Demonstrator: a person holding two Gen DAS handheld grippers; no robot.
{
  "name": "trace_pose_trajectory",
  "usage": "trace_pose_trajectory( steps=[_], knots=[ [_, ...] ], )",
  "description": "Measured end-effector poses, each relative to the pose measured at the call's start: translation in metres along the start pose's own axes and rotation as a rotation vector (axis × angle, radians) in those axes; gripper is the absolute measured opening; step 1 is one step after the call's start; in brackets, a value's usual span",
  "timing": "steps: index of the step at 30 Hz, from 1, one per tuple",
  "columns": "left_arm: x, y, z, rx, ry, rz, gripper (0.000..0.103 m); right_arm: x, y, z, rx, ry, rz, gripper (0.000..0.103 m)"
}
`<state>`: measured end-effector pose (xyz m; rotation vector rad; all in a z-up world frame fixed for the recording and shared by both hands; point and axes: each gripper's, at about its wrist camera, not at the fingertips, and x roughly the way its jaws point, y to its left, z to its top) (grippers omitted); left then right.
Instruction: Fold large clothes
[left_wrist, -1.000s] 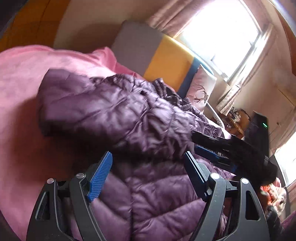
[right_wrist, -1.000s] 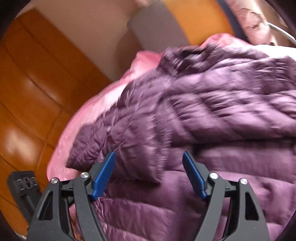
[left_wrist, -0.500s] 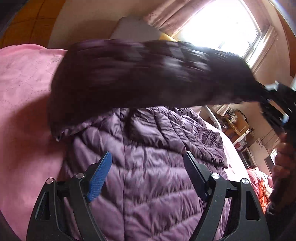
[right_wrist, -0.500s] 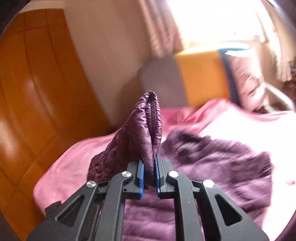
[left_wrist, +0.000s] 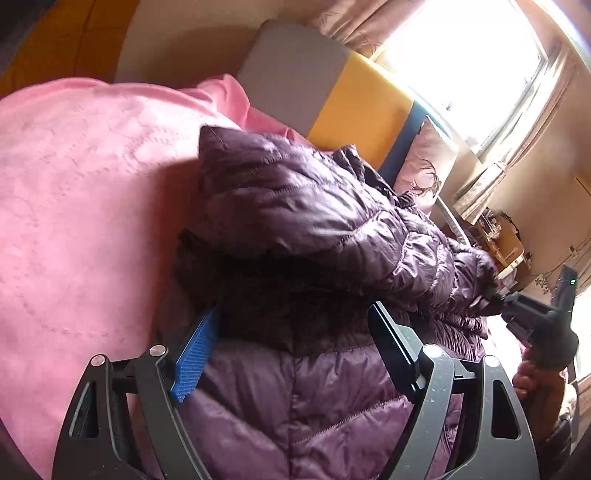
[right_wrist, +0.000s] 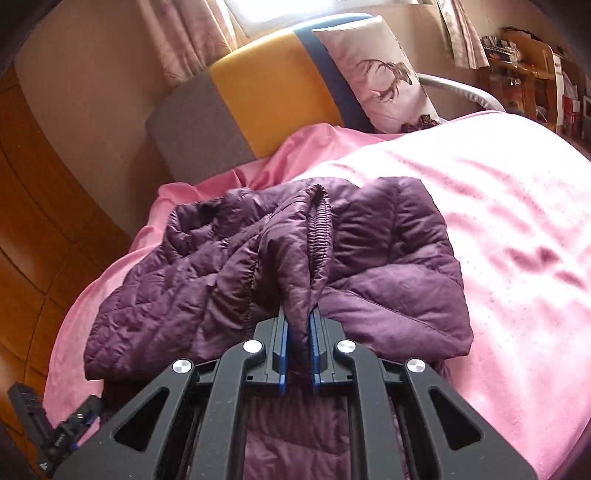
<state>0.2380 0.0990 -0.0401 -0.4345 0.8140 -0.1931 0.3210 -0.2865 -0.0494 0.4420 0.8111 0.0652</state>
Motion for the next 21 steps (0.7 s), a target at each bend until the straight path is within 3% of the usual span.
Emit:
trace_pose_trajectory(
  steps=[5, 8, 11, 13, 16, 21],
  knots=[
    [-0.022, -0.004, 0.017, 0.023, -0.062, 0.004, 0.08, 0.001, -0.007, -0.011, -0.023, 0.008, -0.079, 0.009],
    [-0.023, -0.007, 0.032, 0.036, -0.084, -0.005, 0.08, 0.003, -0.012, -0.017, -0.04, 0.029, -0.074, 0.009],
    [-0.02, -0.009, 0.045, 0.052, -0.088, -0.002, 0.08, -0.009, -0.012, -0.016, -0.05, -0.001, -0.1, 0.028],
    [-0.02, -0.013, 0.053, 0.069, -0.104, -0.009, 0.08, -0.027, -0.007, -0.015, -0.076, -0.068, -0.134, 0.052],
    [-0.015, -0.02, 0.067, 0.082, -0.122, -0.024, 0.08, -0.044, 0.014, -0.01, -0.145, -0.128, -0.089, 0.057],
    [0.013, -0.039, 0.09, 0.089, -0.106, -0.048, 0.08, -0.01, 0.053, -0.002, -0.251, -0.078, -0.084, 0.064]
  ],
)
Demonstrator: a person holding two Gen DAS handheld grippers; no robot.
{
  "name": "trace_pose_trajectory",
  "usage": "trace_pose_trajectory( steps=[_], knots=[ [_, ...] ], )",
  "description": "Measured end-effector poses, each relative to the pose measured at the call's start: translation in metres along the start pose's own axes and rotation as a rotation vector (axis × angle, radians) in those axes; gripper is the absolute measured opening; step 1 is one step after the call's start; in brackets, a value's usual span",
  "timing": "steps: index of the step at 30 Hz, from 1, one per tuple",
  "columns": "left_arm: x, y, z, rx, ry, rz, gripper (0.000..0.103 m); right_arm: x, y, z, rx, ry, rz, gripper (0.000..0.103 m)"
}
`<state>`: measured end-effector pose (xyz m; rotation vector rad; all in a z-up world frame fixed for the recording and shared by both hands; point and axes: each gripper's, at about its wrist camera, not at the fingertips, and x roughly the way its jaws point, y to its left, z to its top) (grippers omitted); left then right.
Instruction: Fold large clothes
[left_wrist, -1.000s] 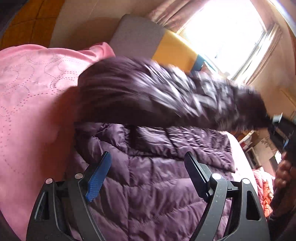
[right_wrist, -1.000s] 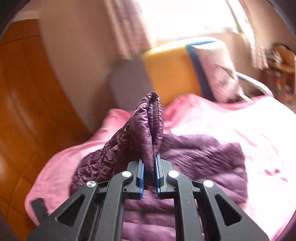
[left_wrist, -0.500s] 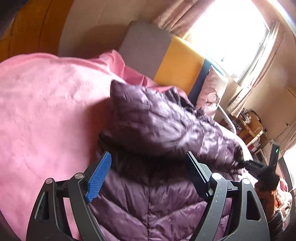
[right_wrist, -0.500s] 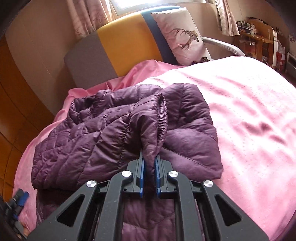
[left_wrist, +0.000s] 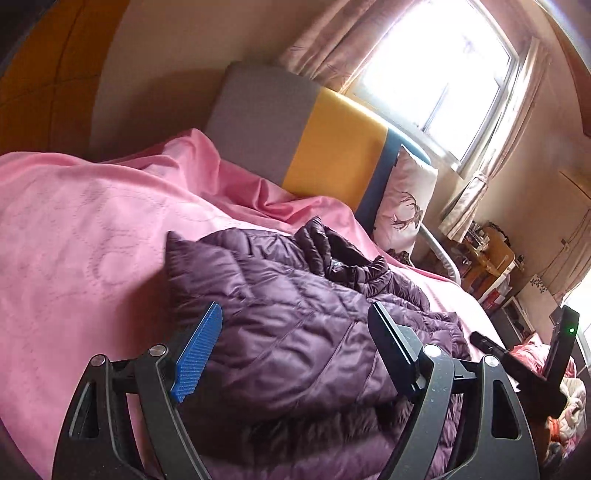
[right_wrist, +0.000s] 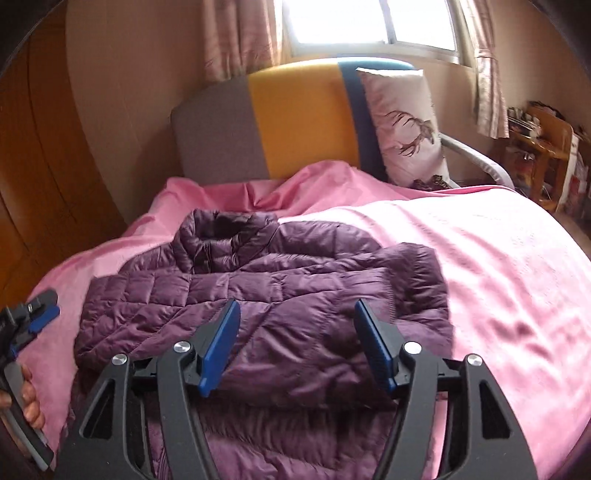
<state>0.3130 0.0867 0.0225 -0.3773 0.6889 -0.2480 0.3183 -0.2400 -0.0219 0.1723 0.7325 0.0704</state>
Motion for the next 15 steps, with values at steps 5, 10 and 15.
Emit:
trace_pose_trajectory(
  steps=[5, 10, 15],
  knots=[
    [0.051, -0.002, -0.005, 0.034, 0.09, 0.062, 0.08, 0.052, 0.01, -0.005, -0.055, 0.095, -0.073, 0.073],
    [0.09, 0.024, -0.037, 0.023, 0.171, 0.086, 0.08, 0.087, 0.004, -0.022, -0.085, 0.144, -0.094, 0.08],
    [0.097, 0.024, -0.044, 0.037, 0.162, 0.102, 0.08, 0.113, 0.002, -0.03, -0.083, 0.172, -0.098, 0.081]
  ],
)
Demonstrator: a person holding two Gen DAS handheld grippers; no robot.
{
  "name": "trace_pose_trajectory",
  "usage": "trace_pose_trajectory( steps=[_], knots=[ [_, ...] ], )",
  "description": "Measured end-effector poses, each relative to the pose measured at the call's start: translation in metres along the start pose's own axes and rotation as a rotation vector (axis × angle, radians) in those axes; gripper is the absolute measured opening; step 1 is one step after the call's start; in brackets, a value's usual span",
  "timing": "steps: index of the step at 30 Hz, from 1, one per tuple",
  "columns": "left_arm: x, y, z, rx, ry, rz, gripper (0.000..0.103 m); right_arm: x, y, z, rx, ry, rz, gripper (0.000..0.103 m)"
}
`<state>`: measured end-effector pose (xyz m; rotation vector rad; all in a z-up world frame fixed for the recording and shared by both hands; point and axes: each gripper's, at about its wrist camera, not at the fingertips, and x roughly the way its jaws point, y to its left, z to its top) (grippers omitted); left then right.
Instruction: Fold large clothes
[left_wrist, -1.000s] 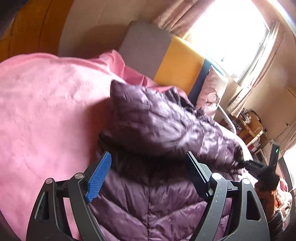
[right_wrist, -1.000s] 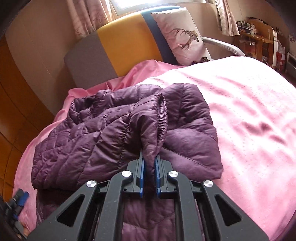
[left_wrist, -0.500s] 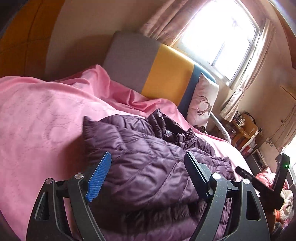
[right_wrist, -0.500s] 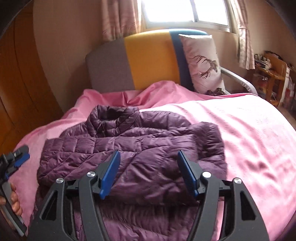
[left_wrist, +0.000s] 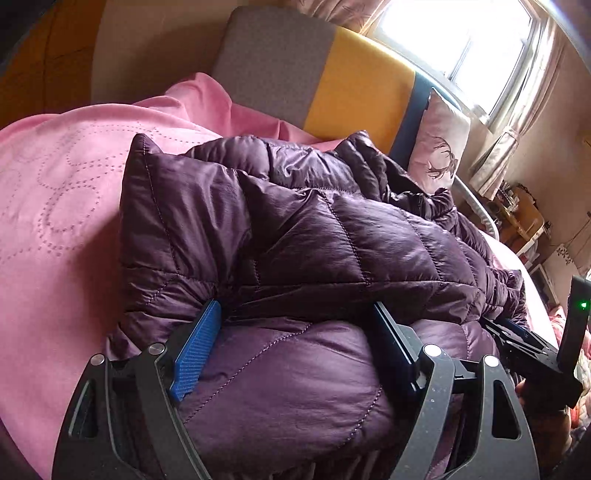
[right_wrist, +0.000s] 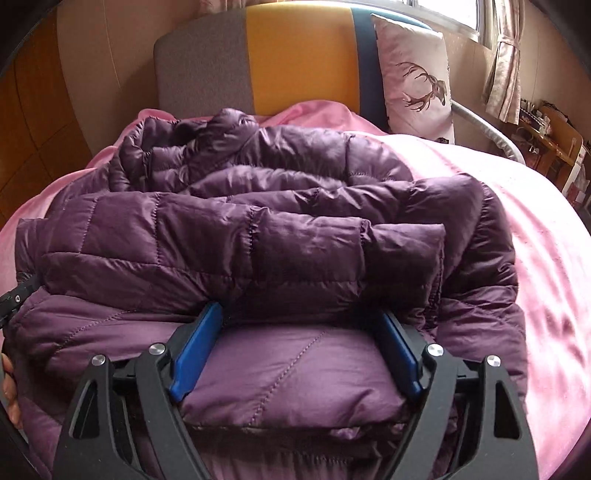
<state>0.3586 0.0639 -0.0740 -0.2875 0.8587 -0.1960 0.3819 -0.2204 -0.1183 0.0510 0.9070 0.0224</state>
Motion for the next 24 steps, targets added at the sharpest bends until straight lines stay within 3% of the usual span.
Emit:
trace_pose_trajectory(
  steps=[8, 11, 14, 18, 21, 24],
  knots=[
    [0.002, -0.007, 0.003, 0.028, 0.005, 0.046, 0.08, 0.002, 0.004, -0.001, -0.015, 0.006, -0.016, 0.082],
    [-0.013, -0.016, 0.005, 0.042, -0.007, 0.105, 0.08, -0.005, 0.002, 0.004, -0.015, 0.008, 0.002, 0.085],
    [-0.041, -0.025, 0.012, 0.079, -0.088, 0.116, 0.08, -0.022, 0.003, 0.009, -0.03, -0.015, -0.007, 0.086],
    [-0.054, -0.037, 0.038, 0.11, -0.152, 0.098, 0.08, -0.054, 0.019, 0.021, -0.032, -0.125, 0.046, 0.086],
    [-0.029, -0.042, 0.049, 0.125, -0.087, 0.116, 0.08, -0.05, 0.043, 0.033, -0.093, -0.128, 0.06, 0.086],
    [0.003, -0.028, 0.042, 0.088, 0.003, 0.14, 0.08, -0.022, 0.054, 0.041, -0.095, -0.058, 0.061, 0.086]
  ],
)
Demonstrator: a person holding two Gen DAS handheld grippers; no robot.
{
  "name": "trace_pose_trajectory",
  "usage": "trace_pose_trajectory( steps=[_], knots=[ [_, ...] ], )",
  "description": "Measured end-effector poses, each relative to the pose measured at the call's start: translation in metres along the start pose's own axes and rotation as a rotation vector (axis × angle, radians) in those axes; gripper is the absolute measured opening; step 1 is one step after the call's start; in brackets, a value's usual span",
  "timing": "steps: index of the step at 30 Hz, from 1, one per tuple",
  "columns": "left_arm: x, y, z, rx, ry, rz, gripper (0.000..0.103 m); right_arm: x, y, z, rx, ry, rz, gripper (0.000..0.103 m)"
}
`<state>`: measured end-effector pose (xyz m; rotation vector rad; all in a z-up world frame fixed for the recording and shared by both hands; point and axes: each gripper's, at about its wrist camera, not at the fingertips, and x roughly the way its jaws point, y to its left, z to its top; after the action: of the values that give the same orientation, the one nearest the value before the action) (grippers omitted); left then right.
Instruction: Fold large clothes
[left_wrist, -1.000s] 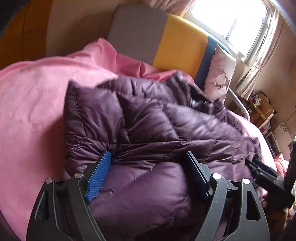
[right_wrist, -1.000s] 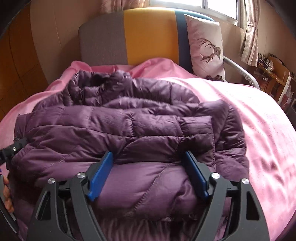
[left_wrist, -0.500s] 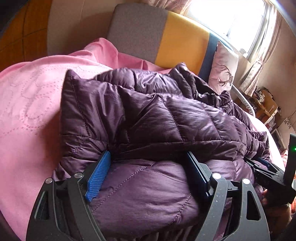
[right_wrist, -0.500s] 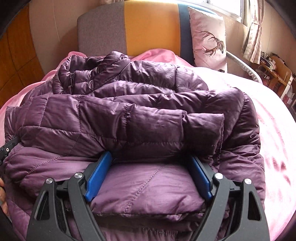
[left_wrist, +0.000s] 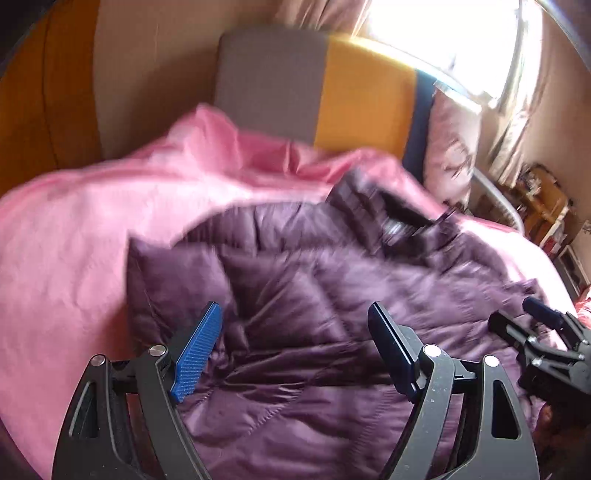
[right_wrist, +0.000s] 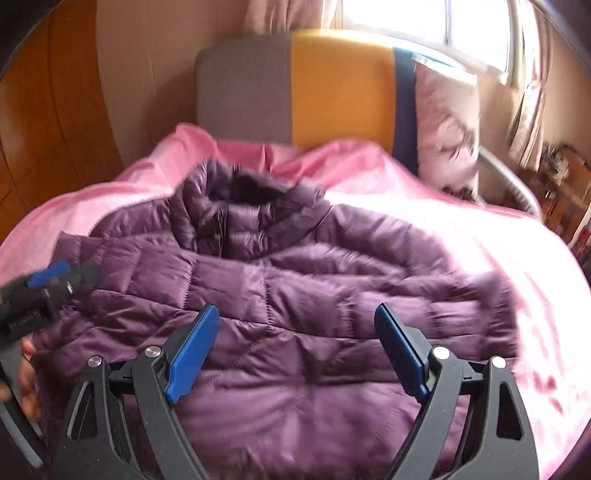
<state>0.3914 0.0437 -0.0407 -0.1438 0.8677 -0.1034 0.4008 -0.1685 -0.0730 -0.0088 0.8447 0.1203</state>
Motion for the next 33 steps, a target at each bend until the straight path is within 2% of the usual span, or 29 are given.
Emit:
trace_pose_trajectory(
  steps=[3, 6, 11, 13, 15, 17, 18, 23, 29, 33],
  knots=[
    [0.015, 0.01, -0.017, -0.027, -0.004, -0.024, 0.08, 0.027, 0.004, -0.005, -0.025, 0.041, -0.024, 0.092],
    [0.022, 0.013, -0.02, -0.038, -0.006, -0.033, 0.081, 0.045, -0.002, -0.013, 0.011, 0.05, 0.011, 0.092],
    [0.02, 0.005, -0.018, -0.002, 0.017, 0.012, 0.082, 0.048, -0.003, -0.01, 0.017, 0.061, 0.016, 0.093],
    [0.003, 0.003, -0.019, 0.004, 0.01, 0.035, 0.084, 0.03, -0.008, -0.009, 0.024, 0.074, 0.026, 0.095],
    [-0.024, 0.002, -0.029, 0.018, -0.032, 0.046, 0.086, 0.005, -0.015, -0.013, 0.053, 0.044, 0.056, 0.1],
    [-0.049, 0.002, -0.04, 0.032, -0.067, 0.047, 0.087, -0.019, -0.022, -0.024, 0.064, 0.02, 0.074, 0.101],
    [-0.059, 0.002, -0.045, 0.039, -0.08, 0.052, 0.089, -0.028, -0.025, -0.031, 0.067, 0.023, 0.08, 0.101],
    [-0.106, 0.004, -0.076, 0.074, -0.137, 0.077, 0.09, -0.07, -0.051, -0.069, 0.079, 0.058, 0.081, 0.101],
    [-0.135, 0.019, -0.112, 0.038, -0.116, 0.052, 0.09, -0.111, -0.086, -0.115, 0.124, 0.082, 0.039, 0.101],
    [-0.143, 0.027, -0.133, 0.025, -0.102, 0.066, 0.09, -0.122, -0.112, -0.143, 0.195, 0.109, 0.045, 0.101]
  ],
)
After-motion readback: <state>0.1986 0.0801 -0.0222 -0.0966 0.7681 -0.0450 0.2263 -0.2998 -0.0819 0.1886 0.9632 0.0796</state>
